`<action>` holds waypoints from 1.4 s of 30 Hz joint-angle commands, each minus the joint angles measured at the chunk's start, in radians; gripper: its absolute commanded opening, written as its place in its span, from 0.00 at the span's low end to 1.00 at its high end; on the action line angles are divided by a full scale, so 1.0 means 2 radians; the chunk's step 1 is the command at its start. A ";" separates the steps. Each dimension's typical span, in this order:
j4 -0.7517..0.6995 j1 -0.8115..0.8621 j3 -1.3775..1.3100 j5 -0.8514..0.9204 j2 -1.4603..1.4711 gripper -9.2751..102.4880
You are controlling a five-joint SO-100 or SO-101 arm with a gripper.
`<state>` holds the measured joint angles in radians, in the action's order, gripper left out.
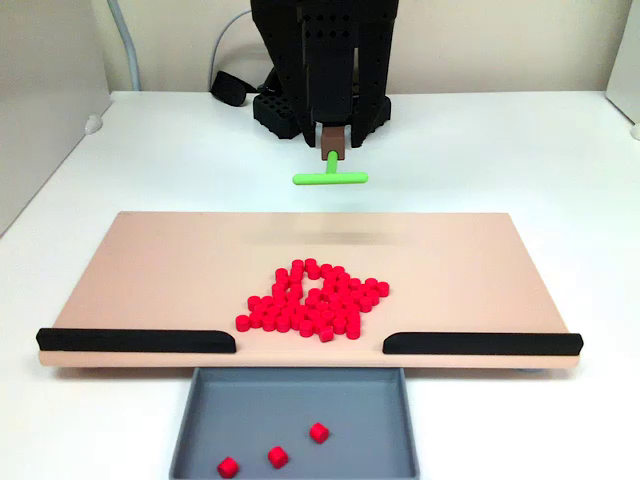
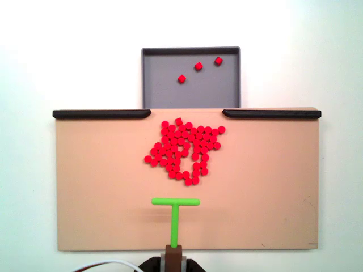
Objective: Gather the right side granules
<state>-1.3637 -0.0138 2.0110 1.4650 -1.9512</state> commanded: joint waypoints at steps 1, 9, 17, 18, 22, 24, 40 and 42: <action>0.002 -0.002 -0.012 0.002 -0.005 0.14; 0.010 0.002 -0.012 0.018 0.002 0.13; 0.023 0.034 -0.012 0.131 0.038 0.08; 0.023 0.038 -0.012 0.160 0.045 0.08; 0.020 0.074 -0.012 0.272 0.052 0.08; 0.018 0.095 -0.012 0.333 0.046 0.08; 0.019 0.215 -0.061 0.746 0.082 0.08; 0.018 0.225 -0.085 0.789 0.107 0.08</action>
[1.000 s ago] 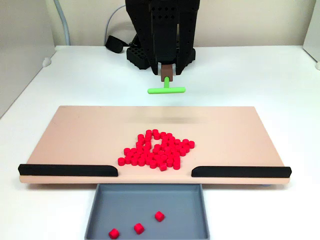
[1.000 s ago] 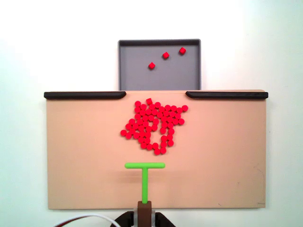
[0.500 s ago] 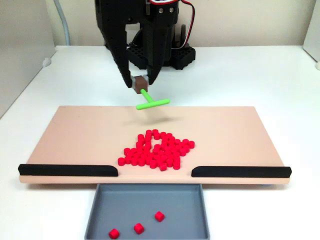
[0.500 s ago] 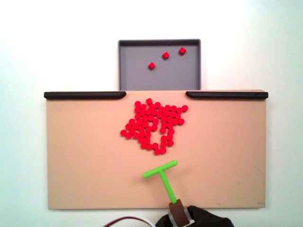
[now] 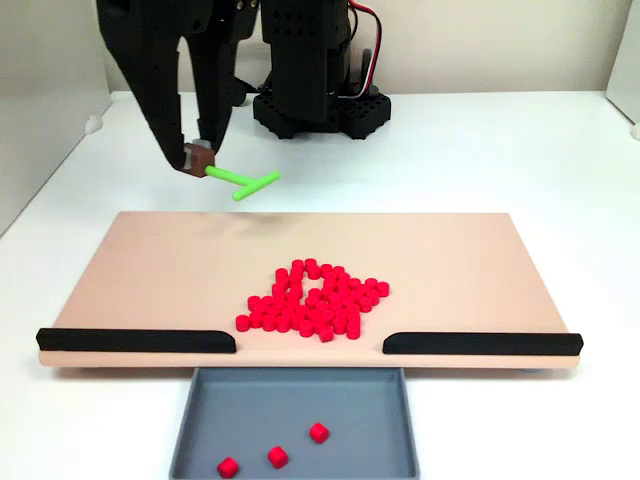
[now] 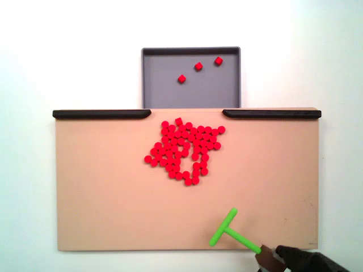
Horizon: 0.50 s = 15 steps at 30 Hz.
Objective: Gather the right side granules
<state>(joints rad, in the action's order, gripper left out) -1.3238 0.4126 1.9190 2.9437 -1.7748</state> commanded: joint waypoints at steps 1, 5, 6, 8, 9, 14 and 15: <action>0.002 0.015 -0.046 0.071 0.030 0.08; 0.002 0.024 -0.083 0.160 0.074 0.08; 0.002 0.025 -0.092 0.180 0.083 0.08; 0.002 0.025 -0.114 0.220 0.102 0.08; 0.002 0.026 -0.124 0.239 0.113 0.08; 0.002 0.027 -0.186 0.291 0.167 0.08; 0.001 0.027 -0.200 0.301 0.179 0.08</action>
<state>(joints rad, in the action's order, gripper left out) -1.3238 0.4571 1.6061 3.2152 -1.4450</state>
